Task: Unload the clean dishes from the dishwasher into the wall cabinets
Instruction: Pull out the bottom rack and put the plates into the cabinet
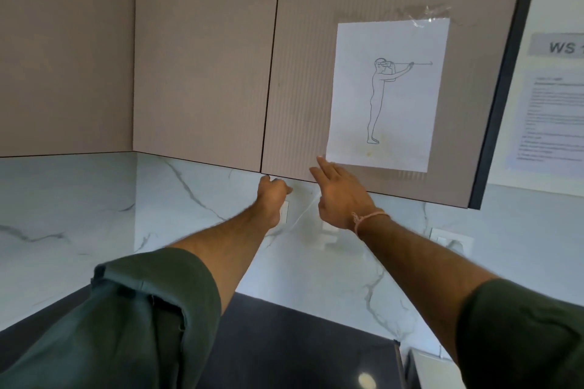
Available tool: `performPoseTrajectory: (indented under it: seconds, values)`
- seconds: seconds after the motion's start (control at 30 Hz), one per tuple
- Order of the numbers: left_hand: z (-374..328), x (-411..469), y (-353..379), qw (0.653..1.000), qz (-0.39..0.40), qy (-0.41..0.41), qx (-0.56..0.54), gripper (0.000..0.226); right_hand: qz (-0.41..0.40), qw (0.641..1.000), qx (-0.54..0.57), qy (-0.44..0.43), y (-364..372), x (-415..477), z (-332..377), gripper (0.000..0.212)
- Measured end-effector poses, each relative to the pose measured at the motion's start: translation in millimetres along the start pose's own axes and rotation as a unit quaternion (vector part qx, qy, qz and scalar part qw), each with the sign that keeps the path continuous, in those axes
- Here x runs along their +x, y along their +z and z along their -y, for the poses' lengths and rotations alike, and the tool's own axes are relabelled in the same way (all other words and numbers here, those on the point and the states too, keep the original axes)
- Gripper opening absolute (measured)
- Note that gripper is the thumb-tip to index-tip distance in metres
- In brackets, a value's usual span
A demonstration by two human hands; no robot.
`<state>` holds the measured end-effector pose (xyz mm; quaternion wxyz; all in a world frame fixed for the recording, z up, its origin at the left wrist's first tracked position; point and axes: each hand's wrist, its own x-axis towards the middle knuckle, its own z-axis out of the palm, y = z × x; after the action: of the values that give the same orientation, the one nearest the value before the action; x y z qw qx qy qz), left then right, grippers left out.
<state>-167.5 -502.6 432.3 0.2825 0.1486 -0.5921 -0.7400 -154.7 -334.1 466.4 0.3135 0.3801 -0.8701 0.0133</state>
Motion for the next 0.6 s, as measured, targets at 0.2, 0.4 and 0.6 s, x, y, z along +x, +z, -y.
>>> performPoseTrajectory:
  seconds: [0.2,0.4,0.6]
  values:
    - [-9,10,-9,0.979,0.068,-0.005,-0.194,0.04,0.006,0.999,-0.029,-0.016,-2,19,13,0.075]
    - [-5,2,-18,0.952,0.073,-0.025,-0.295,0.039,-0.013,0.999,-0.033,-0.031,-15,24,25,0.076]
    - [-2,-30,-37,0.899,0.053,-0.058,-0.432,0.064,-0.03,0.998,-0.022,-0.046,-29,6,52,0.073]
